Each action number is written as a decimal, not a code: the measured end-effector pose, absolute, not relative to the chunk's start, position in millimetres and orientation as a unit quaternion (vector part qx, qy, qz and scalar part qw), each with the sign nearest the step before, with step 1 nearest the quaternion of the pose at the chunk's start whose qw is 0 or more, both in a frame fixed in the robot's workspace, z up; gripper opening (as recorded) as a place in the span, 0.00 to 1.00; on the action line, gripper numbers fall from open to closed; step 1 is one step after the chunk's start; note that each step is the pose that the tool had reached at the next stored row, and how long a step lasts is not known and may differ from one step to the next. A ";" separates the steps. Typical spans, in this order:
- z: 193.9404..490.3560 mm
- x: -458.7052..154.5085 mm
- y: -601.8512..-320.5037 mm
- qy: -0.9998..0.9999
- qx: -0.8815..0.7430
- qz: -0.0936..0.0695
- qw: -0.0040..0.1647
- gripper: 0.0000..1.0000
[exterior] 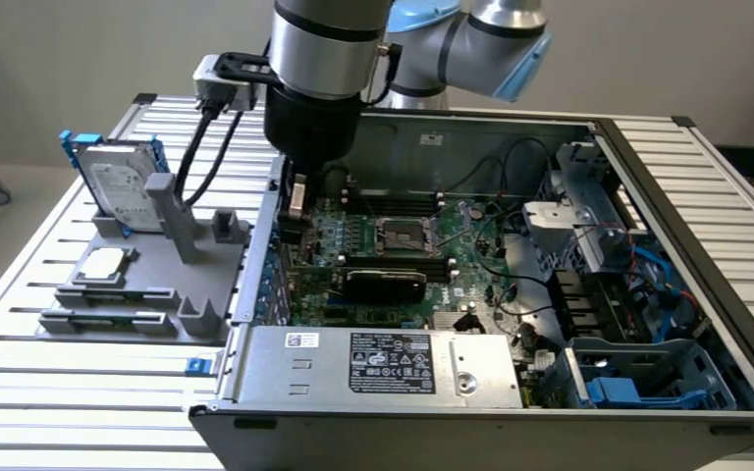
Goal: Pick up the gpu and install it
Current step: 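Insert the gpu into the slot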
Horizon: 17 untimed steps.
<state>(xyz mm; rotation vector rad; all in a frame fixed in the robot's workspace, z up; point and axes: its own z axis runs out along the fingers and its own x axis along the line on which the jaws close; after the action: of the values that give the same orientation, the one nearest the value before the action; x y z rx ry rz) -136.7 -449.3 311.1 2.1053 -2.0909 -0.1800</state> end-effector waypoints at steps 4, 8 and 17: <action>311.2 -130.2 -450.0 -0.701 0.706 -0.060 0.085 0.11; 311.1 -115.3 -452.2 -0.701 0.706 -0.060 0.085 0.11; 311.2 -93.0 -453.2 -0.700 0.709 -0.048 0.073 0.11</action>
<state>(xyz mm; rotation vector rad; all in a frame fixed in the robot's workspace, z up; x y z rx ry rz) -93.0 -453.2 311.2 2.1280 -2.1023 -0.1449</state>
